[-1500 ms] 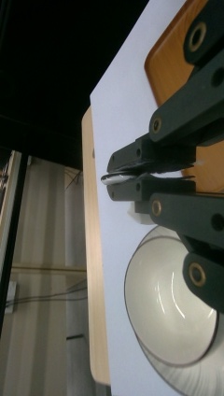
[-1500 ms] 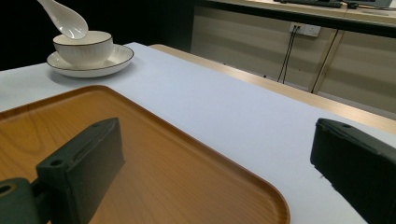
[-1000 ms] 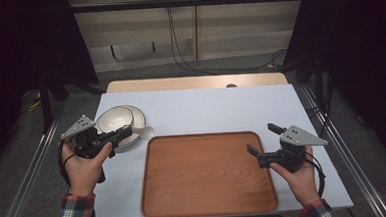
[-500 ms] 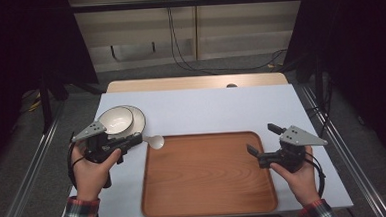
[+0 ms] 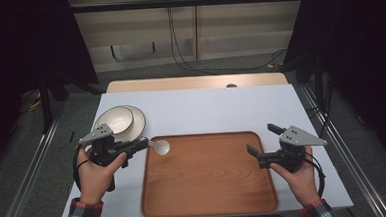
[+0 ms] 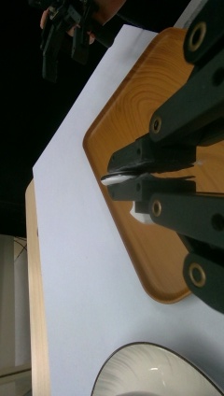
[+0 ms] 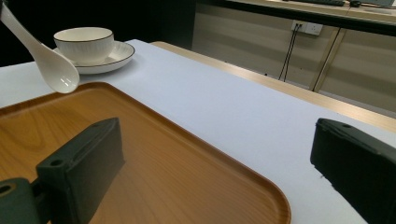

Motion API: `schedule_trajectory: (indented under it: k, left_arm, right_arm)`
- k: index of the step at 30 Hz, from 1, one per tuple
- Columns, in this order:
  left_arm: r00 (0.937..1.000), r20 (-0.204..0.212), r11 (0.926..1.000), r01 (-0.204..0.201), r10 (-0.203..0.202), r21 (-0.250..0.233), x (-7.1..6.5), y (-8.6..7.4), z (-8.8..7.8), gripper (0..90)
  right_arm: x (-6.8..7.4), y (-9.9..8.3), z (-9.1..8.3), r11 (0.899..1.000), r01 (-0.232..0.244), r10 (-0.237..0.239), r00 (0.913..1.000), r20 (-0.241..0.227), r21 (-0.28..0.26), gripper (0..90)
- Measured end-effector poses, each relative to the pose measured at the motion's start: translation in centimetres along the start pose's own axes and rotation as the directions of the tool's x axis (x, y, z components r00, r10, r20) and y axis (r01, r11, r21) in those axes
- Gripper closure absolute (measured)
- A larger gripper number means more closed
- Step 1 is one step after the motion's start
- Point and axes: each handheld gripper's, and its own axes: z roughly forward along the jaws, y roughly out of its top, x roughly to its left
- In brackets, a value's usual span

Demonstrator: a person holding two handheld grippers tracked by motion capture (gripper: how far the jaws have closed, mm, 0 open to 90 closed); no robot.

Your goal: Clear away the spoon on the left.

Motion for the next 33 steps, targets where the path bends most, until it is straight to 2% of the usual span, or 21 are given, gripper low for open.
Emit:
schedule_trajectory:
  k: [6, 10, 21, 23, 26, 30, 33]
  left_arm:
    - [0.9998, 0.020, 0.9998, 0.000, 0.000, 0.020, -0.2, -0.2, 0.2, 85.4]
    - [0.9997, 0.023, 0.9984, -0.006, 0.005, 0.056, -0.6, -0.6, 0.6, 85.4]
    - [0.9991, 0.043, 0.9937, -0.011, 0.006, 0.112, -0.8, -1.3, 1.6, 85.3]
    - [0.9992, 0.039, 0.9930, -0.006, 0.001, 0.118, -0.7, -1.4, 1.8, 85.3]
    - [0.9984, 0.056, 0.9934, 0.006, -0.013, 0.114, -0.6, -1.5, 1.9, 85.3]
    - [0.9988, 0.048, 0.9933, -0.001, -0.005, 0.116, -0.6, -1.5, 1.9, 85.3]
    - [0.9985, 0.055, 0.9950, 0.005, -0.011, 0.100, -0.6, -1.5, 2.0, 85.2]
  right_arm:
    - [-0.1, 0.0, 0.0, 1.000, 0.003, -0.003, 1.0000, -0.002, 0.002, 2.1]
    - [0.0, 0.0, 0.0, 1.000, 0.002, -0.002, 1.0000, -0.001, 0.004, 2.1]
    - [0.0, 0.0, 0.0, 1.000, 0.005, -0.005, 1.0000, 0.004, 0.004, 2.1]
    - [0.0, 0.0, 0.0, 1.000, 0.002, -0.002, 1.0000, 0.004, 0.004, 2.1]
    - [-0.1, 0.0, 0.0, 1.000, 0.005, -0.005, 1.0000, -0.001, 0.005, 2.1]
    - [0.0, 0.0, 0.0, 1.000, 0.003, -0.004, 1.0000, 0.005, 0.005, 2.2]
    - [0.0, 0.0, 0.0, 1.000, 0.005, -0.005, 1.0000, -0.003, 0.006, 2.1]
